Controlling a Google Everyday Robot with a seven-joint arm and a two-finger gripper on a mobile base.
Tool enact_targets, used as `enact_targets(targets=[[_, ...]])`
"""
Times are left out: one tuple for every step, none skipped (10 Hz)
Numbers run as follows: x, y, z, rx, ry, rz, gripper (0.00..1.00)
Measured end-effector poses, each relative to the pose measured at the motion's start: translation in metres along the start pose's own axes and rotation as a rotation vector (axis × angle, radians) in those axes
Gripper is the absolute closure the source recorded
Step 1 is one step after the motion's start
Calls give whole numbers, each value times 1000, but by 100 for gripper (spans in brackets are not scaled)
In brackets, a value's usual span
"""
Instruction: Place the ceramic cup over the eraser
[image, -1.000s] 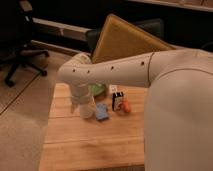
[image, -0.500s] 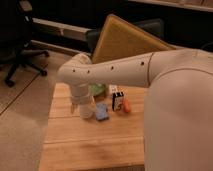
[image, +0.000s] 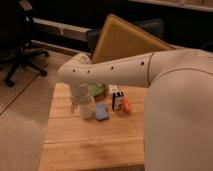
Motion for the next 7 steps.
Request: enact_targets(targets=[[-1,0,0,1,-3,-2,35],[-2,0,-2,4,-10,-5,35],[-7,-1,-4,6,-29,-21,35],[-27,-6,-12,4,-88,-73,35],[-45,-13,-19,2,-135,-108,35],[-57,-20,-24,4,-167,-126,35],[-65,-24,-29,3,-189,-142,35]])
